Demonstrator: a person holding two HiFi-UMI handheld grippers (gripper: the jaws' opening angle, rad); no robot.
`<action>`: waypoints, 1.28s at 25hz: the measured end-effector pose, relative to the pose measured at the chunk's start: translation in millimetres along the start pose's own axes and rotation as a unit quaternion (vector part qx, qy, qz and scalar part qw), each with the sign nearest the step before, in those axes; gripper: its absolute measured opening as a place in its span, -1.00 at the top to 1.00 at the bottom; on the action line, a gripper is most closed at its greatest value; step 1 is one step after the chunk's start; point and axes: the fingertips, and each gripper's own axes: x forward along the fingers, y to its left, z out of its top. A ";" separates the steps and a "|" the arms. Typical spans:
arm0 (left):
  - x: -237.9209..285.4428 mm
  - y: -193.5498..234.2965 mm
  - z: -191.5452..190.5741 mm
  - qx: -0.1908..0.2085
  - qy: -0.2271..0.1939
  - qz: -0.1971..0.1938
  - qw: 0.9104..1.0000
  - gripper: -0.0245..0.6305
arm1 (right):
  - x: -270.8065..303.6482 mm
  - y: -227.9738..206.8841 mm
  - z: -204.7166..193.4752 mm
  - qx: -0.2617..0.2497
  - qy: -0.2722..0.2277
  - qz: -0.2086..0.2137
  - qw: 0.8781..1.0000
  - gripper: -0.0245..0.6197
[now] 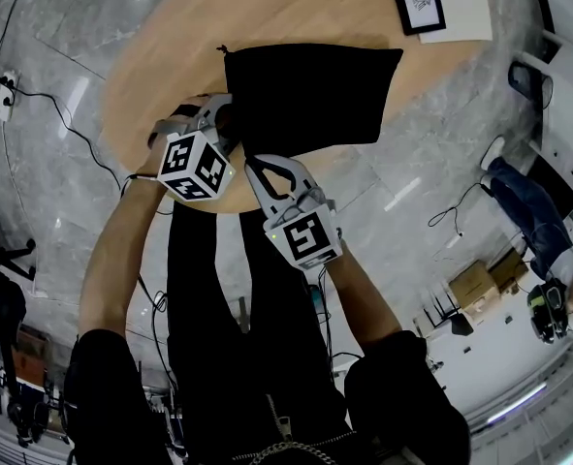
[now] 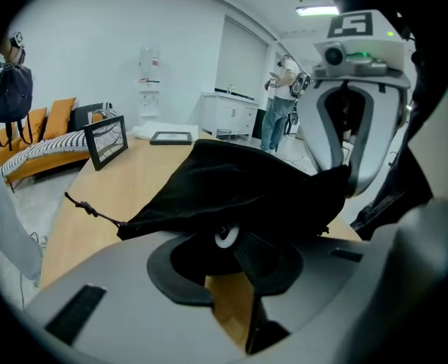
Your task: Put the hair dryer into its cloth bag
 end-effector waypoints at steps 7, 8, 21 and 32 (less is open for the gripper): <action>16.0 0.3 10.3 0.019 -0.002 -0.029 0.999 0.66 | 0.7 -1.9 -3.5 0.011 0.000 -0.001 1.000 0.84; 17.7 0.9 12.2 0.020 -0.003 -0.033 0.999 0.66 | 0.8 -1.9 -4.2 0.014 -0.001 -0.001 1.000 0.84; 39.2 3.7 18.9 0.016 0.003 -0.071 0.997 0.64 | 2.2 -7.5 -5.1 0.033 -0.005 -0.003 0.999 0.84; 28.6 2.5 1.9 -0.011 0.020 -0.074 0.997 0.41 | 5.7 -9.3 -8.7 0.041 0.001 -0.011 0.999 0.84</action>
